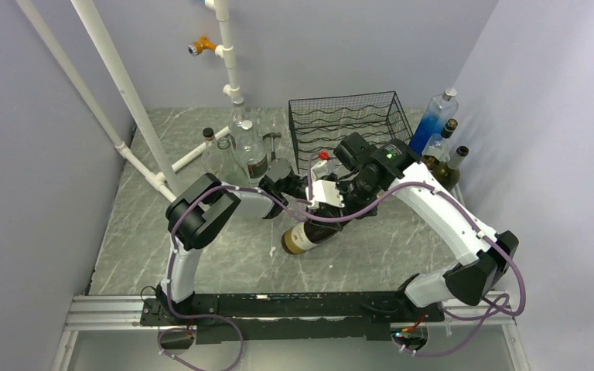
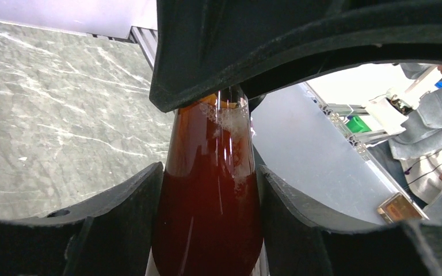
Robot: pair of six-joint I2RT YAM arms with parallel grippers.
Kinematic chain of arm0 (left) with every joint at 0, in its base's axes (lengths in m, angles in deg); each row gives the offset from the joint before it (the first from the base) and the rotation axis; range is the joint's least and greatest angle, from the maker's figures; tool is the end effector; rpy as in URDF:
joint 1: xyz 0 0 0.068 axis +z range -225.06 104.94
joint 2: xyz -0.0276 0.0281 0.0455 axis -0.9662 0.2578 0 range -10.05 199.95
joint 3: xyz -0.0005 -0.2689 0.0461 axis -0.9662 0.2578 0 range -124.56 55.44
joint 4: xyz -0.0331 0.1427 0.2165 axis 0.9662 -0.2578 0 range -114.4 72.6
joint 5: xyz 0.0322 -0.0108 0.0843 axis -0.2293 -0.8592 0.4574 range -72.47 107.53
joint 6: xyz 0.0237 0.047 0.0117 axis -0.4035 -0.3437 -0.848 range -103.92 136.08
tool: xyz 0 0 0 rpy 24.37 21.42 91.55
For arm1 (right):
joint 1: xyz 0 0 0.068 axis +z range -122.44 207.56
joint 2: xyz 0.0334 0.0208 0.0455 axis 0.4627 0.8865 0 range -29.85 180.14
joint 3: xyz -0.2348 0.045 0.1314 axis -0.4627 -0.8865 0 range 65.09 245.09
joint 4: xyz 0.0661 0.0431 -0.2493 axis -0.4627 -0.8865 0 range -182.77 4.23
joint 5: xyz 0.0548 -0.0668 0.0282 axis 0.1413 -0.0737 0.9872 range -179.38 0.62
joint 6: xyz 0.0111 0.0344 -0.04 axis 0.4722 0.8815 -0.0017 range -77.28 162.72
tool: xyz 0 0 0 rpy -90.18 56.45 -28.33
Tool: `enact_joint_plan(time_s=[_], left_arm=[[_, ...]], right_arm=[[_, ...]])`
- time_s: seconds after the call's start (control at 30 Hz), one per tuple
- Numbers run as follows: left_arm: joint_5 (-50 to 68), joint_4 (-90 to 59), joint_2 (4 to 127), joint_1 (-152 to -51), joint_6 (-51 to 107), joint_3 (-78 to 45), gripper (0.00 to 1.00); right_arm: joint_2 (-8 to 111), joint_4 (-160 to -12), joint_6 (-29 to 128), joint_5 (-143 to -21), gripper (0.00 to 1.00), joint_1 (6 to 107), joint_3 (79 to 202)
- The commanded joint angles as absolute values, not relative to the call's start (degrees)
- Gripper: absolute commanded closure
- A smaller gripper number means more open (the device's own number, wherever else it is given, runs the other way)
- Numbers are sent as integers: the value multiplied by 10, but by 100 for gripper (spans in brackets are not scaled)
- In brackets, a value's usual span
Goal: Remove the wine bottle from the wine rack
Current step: Pick up the wine bottle from the wine rack.
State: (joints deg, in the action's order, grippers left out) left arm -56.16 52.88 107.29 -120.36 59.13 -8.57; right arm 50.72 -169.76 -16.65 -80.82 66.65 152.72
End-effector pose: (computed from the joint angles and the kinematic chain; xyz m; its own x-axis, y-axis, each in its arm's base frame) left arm 0.2683 -0.3198 0.2118 -0.4272 0.1592 -0.8900 0.7577 -0.4740 -0.4485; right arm 0.1808 0.1538 0.3572 0.1738 -0.9551 -0.2399 -0.9815 -0.1483 -0.1208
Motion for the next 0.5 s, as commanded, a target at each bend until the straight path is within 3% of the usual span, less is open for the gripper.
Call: enact_joint_plan(time_s=[0.0,0.07,0.17,0.23,0.4,0.47], left_arm=[[-602,582,1083,-1212,671,-99,42],[-605,600,1085,-1212,685,-100,53],[-609,632,1092,-1211,711,-103,85],[-610,664,1096,-1211,733,-102,99],[-606,702,1093,-1210,753,-97,100],[-603,695,1084,-1209,742,-92,100]], right_arm=[[494,-1633,-175,-817,100,669,1577],[493,-1631,-176,-819,100,669,1574],[491,-1628,-174,-824,100,669,1569],[489,-1626,-172,-828,100,670,1565],[488,-1617,-163,-844,99,669,1553],[487,-1613,-157,-851,87,669,1548]])
